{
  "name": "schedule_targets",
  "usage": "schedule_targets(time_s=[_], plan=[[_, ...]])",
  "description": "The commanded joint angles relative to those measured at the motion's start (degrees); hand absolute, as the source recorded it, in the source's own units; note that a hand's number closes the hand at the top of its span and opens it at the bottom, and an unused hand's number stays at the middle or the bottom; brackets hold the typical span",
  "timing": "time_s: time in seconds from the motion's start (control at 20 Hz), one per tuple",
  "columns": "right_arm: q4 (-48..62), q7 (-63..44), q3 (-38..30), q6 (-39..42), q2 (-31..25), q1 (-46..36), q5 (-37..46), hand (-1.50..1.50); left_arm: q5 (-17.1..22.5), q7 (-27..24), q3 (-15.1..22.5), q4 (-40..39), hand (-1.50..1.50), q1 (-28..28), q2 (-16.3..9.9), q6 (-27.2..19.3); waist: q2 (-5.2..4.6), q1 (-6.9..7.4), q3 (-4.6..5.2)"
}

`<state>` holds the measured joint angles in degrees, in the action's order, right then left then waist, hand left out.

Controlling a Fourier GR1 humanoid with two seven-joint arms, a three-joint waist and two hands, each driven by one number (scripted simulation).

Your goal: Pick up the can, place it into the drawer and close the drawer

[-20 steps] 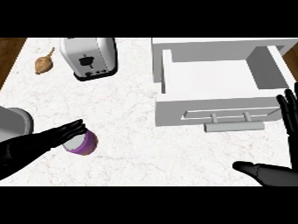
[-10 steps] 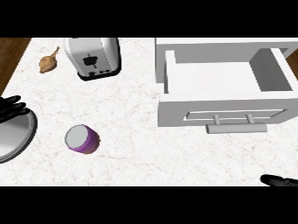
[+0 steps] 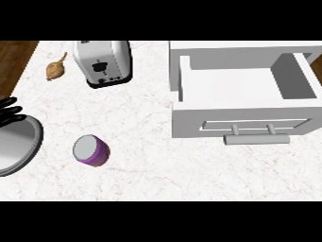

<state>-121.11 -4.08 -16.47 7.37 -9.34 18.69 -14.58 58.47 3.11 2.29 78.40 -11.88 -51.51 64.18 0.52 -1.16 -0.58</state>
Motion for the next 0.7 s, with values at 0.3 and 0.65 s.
schedule_targets(time_s=[0.3, 0.65], plan=[[1.3, 3.0, -5.4, 5.3, -0.9, 3.4, -4.5, -1.50, 10.3, 7.1, 9.3, -5.4, -1.50, -5.5, -0.8, 2.3, -0.65, -0.20, 0.55], [1.0, 2.7, -9.7, 8.0, -2.0, 5.8, -8.3, -1.50, 8.4, 9.6, 10.5, -2.5, -1.50, -4.6, 1.7, -1.6, -0.53, 0.22, 0.58]])
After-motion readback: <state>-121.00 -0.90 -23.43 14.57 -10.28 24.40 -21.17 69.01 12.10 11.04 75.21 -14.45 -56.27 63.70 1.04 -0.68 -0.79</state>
